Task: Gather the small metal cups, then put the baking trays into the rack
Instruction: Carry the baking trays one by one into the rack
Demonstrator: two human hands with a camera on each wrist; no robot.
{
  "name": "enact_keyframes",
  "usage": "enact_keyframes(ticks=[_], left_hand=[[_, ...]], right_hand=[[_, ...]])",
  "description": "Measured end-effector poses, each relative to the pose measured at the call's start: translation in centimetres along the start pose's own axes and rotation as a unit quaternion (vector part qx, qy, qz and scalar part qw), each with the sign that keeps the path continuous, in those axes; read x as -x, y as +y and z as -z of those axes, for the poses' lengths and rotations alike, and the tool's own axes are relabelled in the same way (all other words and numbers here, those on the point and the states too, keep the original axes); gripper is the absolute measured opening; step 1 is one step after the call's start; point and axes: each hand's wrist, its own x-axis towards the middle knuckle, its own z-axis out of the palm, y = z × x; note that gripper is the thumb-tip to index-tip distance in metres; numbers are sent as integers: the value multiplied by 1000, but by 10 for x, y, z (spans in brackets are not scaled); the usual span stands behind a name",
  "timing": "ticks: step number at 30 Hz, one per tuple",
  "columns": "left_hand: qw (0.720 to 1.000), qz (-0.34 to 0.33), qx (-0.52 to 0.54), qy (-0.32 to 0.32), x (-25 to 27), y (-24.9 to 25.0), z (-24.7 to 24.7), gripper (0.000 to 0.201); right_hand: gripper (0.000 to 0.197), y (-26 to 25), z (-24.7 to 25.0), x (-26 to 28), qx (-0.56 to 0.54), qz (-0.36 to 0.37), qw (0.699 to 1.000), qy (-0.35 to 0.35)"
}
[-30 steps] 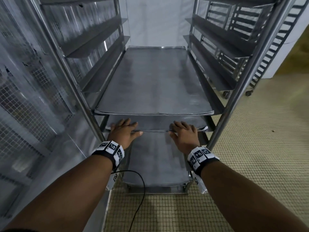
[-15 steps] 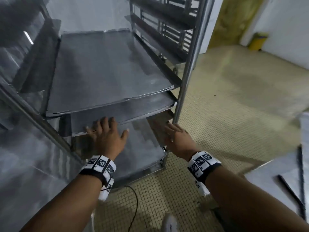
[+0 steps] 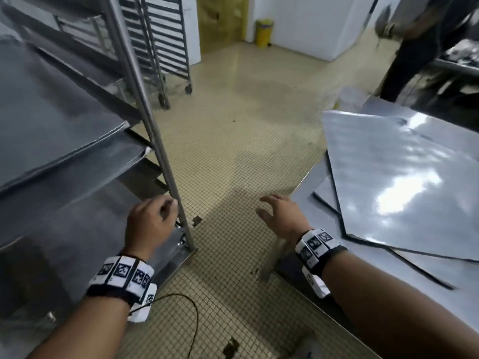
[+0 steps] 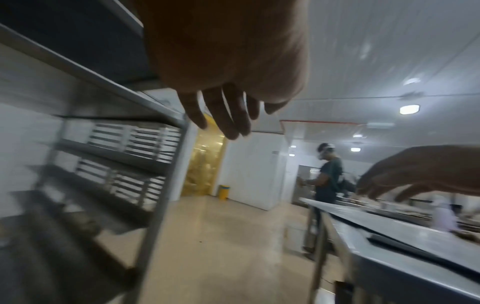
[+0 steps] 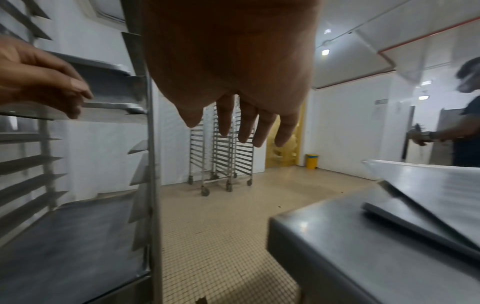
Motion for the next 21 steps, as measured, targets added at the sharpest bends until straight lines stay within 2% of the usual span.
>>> enact_keyframes(ticks=[2,6,9,11,14,16,19,21], left_hand=[[994,-21,69,-81,-12,52,-36,24],[971,-103,87,-196,-28,156,-112,21],[951,-110,101,-269,-27,231,-161,19],[929,-90,108,-342,-20,275,-195,21],[894,-20,94,-437,-5,323,-250,43],[876,33,96,-471,9,342,-285,54],[876,124,111,-453,27,364,-319,69],[882,196,151,-402,35,373,-330,62]], right_hand=[[51,30,13,13,-10,-25,1000,14],[47,104,46,46,6,-73,996,57],[43,174,68,71,-2,-119,990,75],[42,224,78,88,-16,-158,984,84],[42,295,87,119,-29,-209,974,81],[42,339,89,141,-41,-244,966,70],[43,387,91,169,-61,-286,955,45],[44,409,91,183,-68,-307,949,34]])
